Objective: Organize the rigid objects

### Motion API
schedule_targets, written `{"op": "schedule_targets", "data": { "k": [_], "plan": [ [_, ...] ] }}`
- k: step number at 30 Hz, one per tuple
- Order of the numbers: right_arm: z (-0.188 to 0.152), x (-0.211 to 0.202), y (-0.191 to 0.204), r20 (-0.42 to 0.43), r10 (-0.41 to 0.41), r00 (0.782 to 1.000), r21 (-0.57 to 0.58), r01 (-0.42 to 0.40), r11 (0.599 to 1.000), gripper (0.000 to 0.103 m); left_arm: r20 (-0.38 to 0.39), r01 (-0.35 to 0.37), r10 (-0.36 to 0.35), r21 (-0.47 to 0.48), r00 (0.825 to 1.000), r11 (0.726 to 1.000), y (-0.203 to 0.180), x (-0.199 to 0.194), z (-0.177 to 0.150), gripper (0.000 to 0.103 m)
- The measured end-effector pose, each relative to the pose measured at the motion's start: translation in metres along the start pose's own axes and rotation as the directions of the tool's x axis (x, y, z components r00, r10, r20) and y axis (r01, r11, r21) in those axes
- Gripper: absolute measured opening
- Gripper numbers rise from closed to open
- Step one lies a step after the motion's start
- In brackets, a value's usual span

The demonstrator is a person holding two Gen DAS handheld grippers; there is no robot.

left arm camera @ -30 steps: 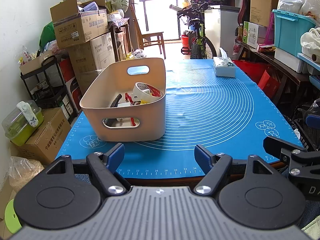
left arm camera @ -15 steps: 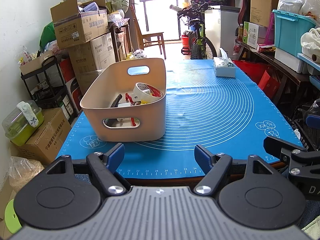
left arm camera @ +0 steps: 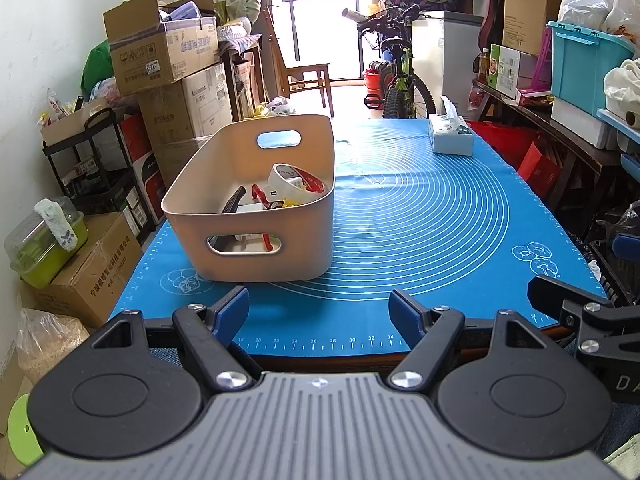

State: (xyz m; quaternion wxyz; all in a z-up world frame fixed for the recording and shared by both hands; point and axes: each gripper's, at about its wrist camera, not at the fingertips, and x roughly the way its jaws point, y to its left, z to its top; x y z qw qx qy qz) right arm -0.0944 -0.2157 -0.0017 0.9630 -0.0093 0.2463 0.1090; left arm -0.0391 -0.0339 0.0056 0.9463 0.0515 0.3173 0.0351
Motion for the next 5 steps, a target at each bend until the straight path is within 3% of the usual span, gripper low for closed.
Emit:
{"op": "schedule_targets", "data": {
  "k": [5],
  "plan": [
    [0.0002,0.0001,-0.001,-0.001,0.0,1.0,0.0,0.0,1.0,0.1,-0.001,0.004,-0.004,-0.001,1.0,1.0,0.0006,0.001,0.0004,0.077]
  ]
}}
